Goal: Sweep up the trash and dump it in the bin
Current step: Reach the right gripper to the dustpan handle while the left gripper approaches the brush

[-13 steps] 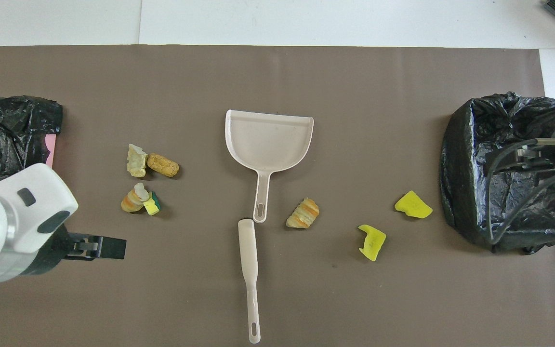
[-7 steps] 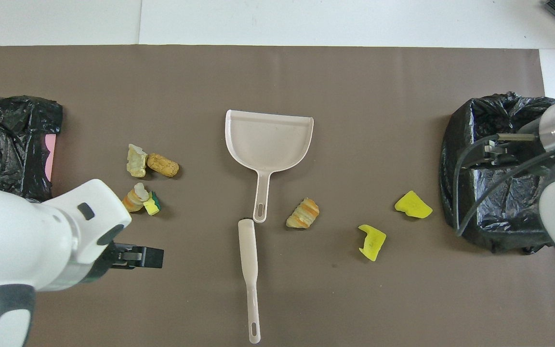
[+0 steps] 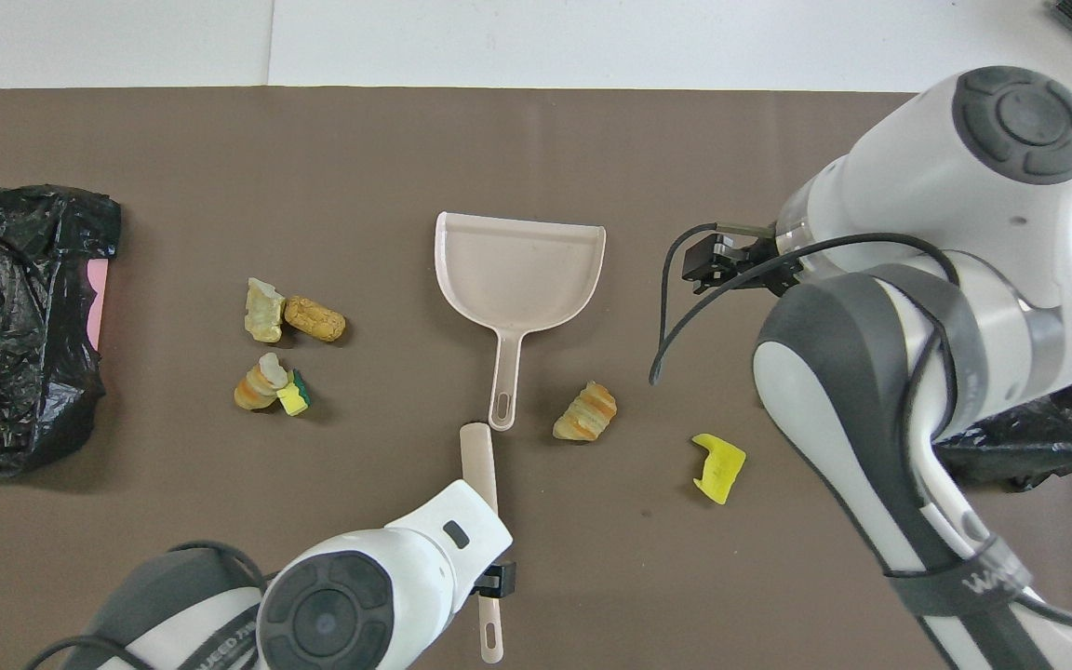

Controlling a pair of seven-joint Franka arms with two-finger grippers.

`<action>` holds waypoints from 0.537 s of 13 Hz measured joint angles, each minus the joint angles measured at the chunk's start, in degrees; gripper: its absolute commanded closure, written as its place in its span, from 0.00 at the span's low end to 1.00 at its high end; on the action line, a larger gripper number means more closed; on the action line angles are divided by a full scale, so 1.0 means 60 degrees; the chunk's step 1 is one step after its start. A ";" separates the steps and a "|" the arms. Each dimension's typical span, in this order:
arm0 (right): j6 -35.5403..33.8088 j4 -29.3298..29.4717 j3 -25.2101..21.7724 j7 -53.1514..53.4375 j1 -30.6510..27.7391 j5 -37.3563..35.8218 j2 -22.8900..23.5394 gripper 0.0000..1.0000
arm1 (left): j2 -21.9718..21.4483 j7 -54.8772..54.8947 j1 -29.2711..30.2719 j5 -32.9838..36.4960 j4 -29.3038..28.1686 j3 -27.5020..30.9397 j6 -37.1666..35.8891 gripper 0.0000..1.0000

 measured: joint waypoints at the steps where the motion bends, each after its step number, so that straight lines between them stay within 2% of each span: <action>1: 0.0397 0.0004 0.0002 0.0304 0.0251 0.0004 0.0235 0.00 | 0.0344 -0.0371 -0.0442 -0.0003 -0.0203 -0.0009 0.0486 0.00; 4: 0.1432 0.0009 0.0006 0.1128 0.0894 0.0010 0.0848 0.00 | 0.1200 -0.0982 -0.1167 -0.0004 -0.0555 -0.0015 0.1598 0.00; 7: 0.2310 0.0017 0.0006 0.2086 0.1657 0.0011 0.1437 0.00 | 0.1427 -0.1063 -0.1331 -0.0004 -0.0885 0.0018 0.1977 0.00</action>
